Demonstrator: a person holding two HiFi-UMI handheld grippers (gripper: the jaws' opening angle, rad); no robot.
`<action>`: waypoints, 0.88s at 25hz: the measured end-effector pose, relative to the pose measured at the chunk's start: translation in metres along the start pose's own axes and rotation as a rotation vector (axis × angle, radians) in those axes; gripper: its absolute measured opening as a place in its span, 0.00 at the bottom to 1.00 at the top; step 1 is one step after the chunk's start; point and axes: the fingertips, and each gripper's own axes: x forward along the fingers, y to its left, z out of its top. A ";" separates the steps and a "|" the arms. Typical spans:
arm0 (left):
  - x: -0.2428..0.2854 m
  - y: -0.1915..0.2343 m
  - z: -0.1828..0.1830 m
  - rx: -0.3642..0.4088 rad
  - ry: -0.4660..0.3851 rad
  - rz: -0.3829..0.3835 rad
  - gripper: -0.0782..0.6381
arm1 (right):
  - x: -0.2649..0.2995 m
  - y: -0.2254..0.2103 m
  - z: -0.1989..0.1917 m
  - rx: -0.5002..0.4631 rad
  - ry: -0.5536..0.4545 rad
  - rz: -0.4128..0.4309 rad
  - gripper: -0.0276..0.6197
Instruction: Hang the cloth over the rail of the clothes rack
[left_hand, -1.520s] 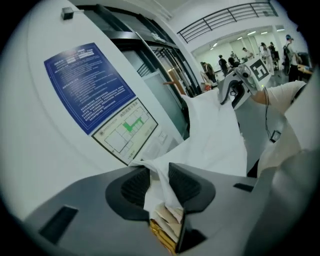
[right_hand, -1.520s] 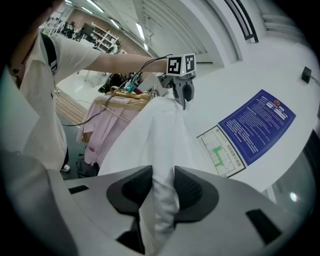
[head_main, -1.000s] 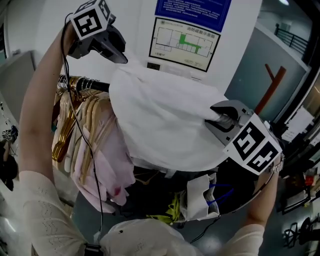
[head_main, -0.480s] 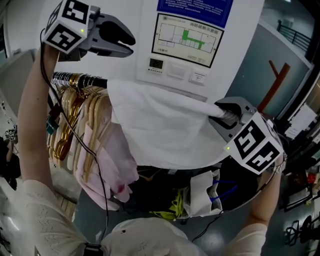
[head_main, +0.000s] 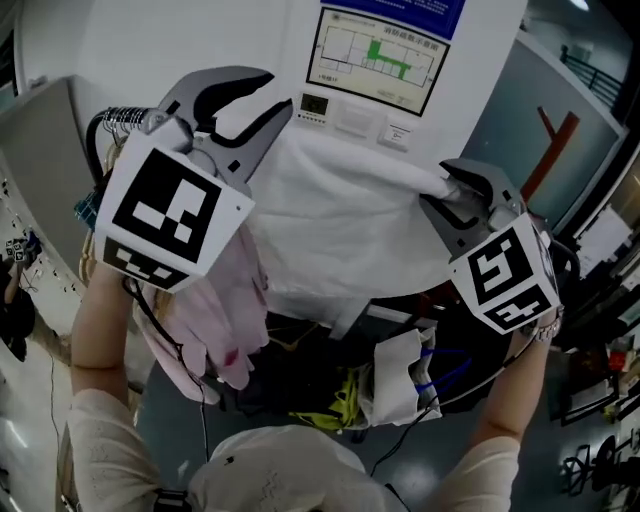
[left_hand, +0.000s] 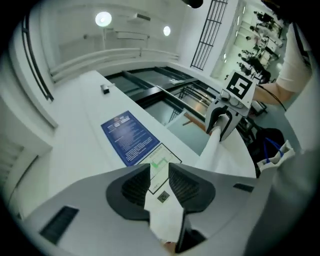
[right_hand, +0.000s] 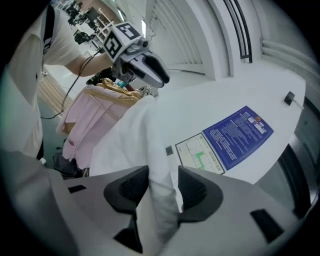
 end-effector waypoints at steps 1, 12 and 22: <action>-0.007 -0.003 -0.005 -0.032 -0.017 0.047 0.27 | -0.002 -0.001 0.001 0.001 -0.014 -0.030 0.31; -0.040 -0.034 -0.097 -0.543 0.007 0.266 0.28 | -0.062 -0.020 0.033 0.229 -0.306 -0.207 0.35; -0.035 -0.053 -0.155 -0.725 0.095 0.299 0.39 | -0.102 0.028 -0.110 0.884 -0.212 -0.691 0.35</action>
